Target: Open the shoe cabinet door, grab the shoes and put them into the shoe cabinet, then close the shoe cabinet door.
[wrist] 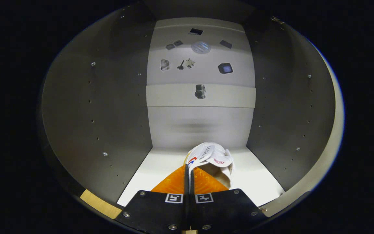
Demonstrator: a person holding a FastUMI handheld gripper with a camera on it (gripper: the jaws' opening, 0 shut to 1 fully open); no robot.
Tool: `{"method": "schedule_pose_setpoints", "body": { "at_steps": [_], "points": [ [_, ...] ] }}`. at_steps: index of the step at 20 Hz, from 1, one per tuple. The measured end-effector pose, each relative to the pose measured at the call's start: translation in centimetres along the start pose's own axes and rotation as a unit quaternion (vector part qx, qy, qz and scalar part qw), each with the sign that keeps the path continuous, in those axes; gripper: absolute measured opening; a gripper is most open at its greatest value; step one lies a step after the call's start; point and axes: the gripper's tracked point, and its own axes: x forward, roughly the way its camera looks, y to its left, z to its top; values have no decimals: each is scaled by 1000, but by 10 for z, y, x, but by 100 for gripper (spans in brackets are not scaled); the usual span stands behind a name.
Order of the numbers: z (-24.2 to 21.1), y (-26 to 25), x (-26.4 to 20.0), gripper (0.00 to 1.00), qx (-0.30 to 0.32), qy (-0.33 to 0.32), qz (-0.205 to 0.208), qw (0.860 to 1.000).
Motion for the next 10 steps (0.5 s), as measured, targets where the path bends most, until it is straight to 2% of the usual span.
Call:
{"method": "schedule_pose_setpoints", "body": {
  "at_steps": [7,10],
  "points": [
    [-16,16,19,0,-17,18,3,1000],
    [-18,18,19,5,-15,21,2,1000]
  ]
}}
